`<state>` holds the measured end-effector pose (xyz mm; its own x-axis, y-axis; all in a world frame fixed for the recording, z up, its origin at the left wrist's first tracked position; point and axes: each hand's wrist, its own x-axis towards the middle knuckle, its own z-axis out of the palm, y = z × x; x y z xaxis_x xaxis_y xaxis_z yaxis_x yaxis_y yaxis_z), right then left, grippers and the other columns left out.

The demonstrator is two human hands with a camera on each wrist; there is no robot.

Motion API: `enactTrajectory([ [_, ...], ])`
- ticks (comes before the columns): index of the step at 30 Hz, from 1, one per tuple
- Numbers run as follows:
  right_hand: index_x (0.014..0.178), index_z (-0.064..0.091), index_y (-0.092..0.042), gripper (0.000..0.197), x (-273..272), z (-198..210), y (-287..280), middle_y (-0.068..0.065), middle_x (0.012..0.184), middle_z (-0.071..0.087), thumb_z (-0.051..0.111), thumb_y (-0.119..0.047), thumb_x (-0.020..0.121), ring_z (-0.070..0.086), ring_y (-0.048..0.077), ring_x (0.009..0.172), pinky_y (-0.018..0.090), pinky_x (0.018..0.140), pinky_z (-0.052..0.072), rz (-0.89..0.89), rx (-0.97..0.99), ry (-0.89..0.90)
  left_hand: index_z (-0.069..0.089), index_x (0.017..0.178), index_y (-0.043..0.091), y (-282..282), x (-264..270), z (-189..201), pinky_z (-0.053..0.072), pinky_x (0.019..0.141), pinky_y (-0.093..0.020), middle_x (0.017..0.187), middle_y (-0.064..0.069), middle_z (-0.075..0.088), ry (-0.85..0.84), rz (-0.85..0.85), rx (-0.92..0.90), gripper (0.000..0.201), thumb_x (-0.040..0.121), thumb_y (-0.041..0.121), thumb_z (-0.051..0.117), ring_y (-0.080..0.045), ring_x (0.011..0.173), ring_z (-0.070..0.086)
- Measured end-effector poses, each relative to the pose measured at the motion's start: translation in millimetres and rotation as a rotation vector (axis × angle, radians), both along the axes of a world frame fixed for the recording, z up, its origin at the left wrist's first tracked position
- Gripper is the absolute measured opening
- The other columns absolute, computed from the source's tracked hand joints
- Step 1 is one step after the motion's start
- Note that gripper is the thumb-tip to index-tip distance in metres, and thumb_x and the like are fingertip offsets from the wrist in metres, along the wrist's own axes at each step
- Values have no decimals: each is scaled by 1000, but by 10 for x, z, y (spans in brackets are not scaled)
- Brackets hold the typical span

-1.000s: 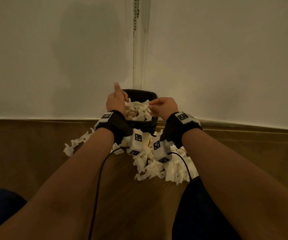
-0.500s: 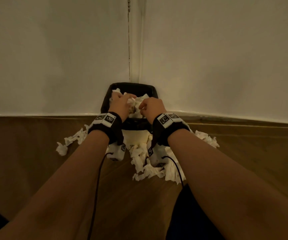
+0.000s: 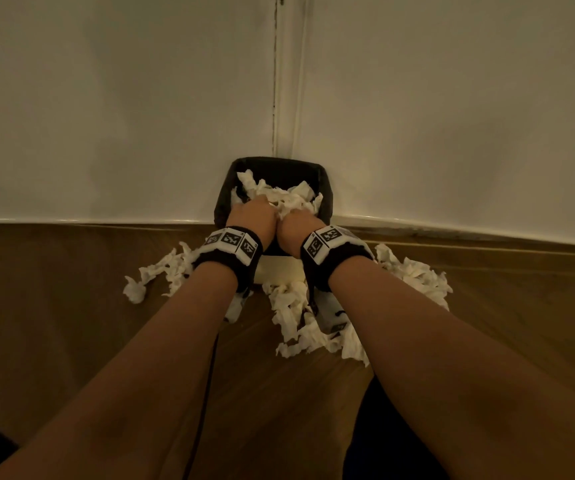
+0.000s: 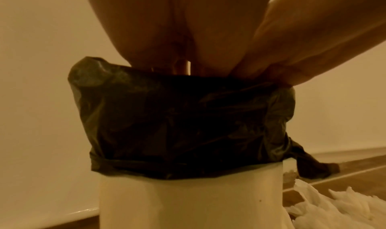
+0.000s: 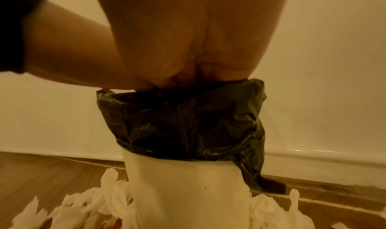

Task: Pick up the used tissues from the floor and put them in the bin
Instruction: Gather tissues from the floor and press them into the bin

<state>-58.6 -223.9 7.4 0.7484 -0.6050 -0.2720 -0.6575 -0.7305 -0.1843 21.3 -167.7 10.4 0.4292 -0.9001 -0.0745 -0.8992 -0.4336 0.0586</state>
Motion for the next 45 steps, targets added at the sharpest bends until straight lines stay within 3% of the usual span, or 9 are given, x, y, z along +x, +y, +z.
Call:
enactTrajectory([
  [2,121,58,-8,33,-24,-3,7,13,123,60,38,-20,97,57,28,110,37,90,42,33,-45,62,61,113,17,37,1,16,35,95,-40,119,-6,59,-42,-28,50,35,99,25,30,-24,109,55],
  [6,142,38,-12,50,-69,-31,-9,15,142,41,31,-32,97,37,34,130,46,106,27,-5,-166,41,59,113,26,110,38,39,20,103,-49,106,-3,62,-45,33,-25,40,97,33,23,-22,106,51],
  [11,134,48,-11,46,-68,215,58,14,143,36,44,-31,92,30,33,133,44,110,22,-61,-291,65,52,119,35,269,157,73,20,94,-40,90,3,65,100,29,-319,34,93,27,30,-18,88,57],
  [21,92,63,-9,37,153,462,572,8,96,62,35,-32,99,59,24,86,31,65,38,12,-303,-478,56,97,32,866,560,-7,34,90,-33,86,10,57,250,345,-849,21,90,20,40,-12,68,55],
  [24,92,61,-11,32,230,293,850,6,91,62,37,-30,98,60,22,79,29,60,37,184,-257,-451,57,96,33,1044,685,-175,44,91,-44,83,8,56,280,468,-824,21,89,20,42,-15,69,56],
  [27,101,59,-11,26,287,28,991,8,98,62,38,-25,98,61,25,85,30,62,39,280,-174,-282,58,97,29,1140,777,-401,50,79,-37,86,5,57,328,520,-758,19,89,18,44,-18,75,58],
  [32,120,57,-9,29,330,-373,897,11,117,62,43,-20,97,59,27,102,31,75,44,149,90,-1,62,101,20,1257,860,-869,46,76,-31,108,-8,61,397,533,-523,22,88,10,47,-25,95,59],
  [38,77,57,-10,23,398,-711,846,11,89,62,50,-24,94,59,30,91,29,72,39,98,317,53,59,115,18,1526,835,-1487,45,95,-42,133,-15,45,448,605,-186,28,89,14,52,-35,117,47],
  [45,120,63,-9,32,489,-1079,945,13,124,60,42,-17,97,57,30,111,34,91,44,99,329,66,37,137,33,1524,782,-1844,31,109,-48,154,-7,10,360,439,-96,58,84,29,62,-36,138,20],
])
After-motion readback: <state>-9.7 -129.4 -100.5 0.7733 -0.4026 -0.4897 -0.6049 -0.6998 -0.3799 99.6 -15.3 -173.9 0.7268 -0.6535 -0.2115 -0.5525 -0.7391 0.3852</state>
